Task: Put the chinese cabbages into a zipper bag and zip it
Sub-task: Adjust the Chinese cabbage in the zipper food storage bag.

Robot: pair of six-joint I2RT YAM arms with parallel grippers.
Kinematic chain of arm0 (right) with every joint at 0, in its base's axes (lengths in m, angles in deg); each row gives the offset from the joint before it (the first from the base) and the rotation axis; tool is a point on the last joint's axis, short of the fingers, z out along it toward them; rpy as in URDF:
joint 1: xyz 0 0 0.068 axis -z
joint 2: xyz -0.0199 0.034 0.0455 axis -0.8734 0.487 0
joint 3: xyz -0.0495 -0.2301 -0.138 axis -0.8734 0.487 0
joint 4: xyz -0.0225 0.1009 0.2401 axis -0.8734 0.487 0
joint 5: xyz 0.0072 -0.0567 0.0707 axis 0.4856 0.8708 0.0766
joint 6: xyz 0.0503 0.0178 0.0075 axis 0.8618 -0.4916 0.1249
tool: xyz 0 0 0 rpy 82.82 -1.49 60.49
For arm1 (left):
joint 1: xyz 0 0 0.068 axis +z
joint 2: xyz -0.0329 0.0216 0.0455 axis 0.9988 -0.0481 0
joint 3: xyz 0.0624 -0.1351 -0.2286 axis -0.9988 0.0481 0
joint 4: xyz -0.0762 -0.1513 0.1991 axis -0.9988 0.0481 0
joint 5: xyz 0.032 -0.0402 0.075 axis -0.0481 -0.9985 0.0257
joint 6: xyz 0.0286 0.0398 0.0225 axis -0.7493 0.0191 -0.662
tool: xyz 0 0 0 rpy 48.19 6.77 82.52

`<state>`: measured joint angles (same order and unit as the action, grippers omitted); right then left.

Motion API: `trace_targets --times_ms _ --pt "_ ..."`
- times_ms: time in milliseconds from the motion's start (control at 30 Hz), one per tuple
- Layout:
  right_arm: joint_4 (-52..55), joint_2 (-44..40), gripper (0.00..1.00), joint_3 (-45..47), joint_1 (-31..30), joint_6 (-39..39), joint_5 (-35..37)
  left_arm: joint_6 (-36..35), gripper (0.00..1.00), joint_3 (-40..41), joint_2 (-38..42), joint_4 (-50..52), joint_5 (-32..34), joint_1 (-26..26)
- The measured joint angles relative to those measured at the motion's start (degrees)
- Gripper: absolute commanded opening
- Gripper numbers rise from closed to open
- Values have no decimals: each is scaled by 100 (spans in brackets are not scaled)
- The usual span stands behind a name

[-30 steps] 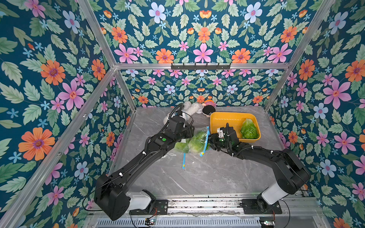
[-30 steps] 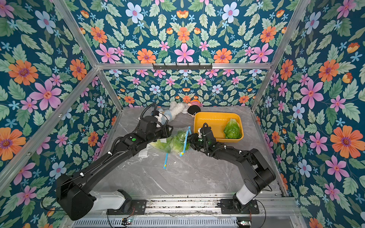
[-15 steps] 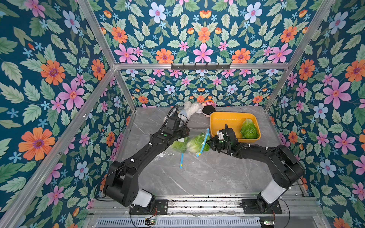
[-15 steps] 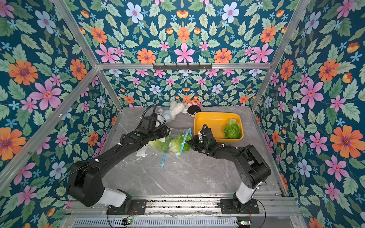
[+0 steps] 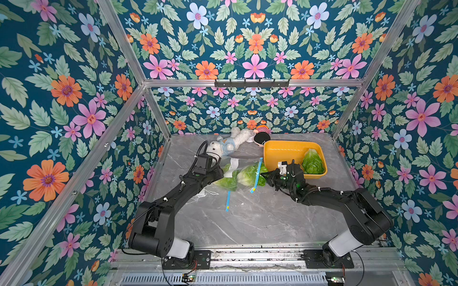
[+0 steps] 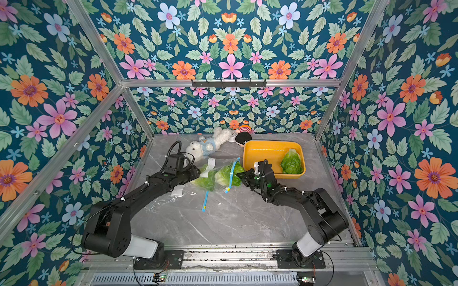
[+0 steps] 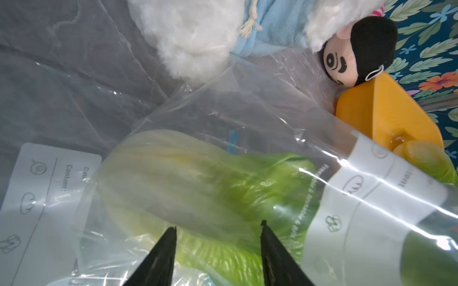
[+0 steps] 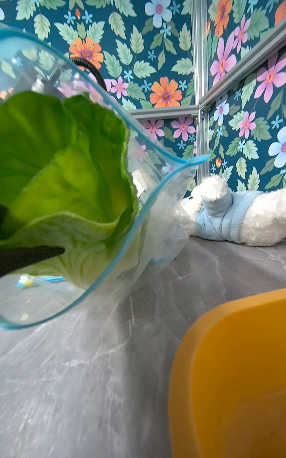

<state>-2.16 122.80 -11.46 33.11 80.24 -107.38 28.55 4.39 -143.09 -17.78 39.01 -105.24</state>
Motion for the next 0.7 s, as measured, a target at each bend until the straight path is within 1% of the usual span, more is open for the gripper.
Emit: trace_targets --times_ms 100,200,267,367,467,567,700 --pt "-168 122 0 -20 -7 190 109 61 56 212 52 -170 -138 0" --pt "-260 352 0 -304 -70 243 186 173 56 369 68 -345 -317 -4" --pt "-442 566 0 -365 -96 293 186 203 56 345 15 -365 -376 -4" --pt "-407 699 0 -254 -101 304 212 262 56 221 7 -352 -409 -2" --pt "-398 645 0 -142 -116 151 295 334 56 103 103 -435 -546 -2" --pt "-328 382 0 -83 -214 -142 651 448 61 63 260 -496 -678 -7" --pt "-334 203 0 -70 -337 -538 973 326 64 -372 127 -358 -610 -2"
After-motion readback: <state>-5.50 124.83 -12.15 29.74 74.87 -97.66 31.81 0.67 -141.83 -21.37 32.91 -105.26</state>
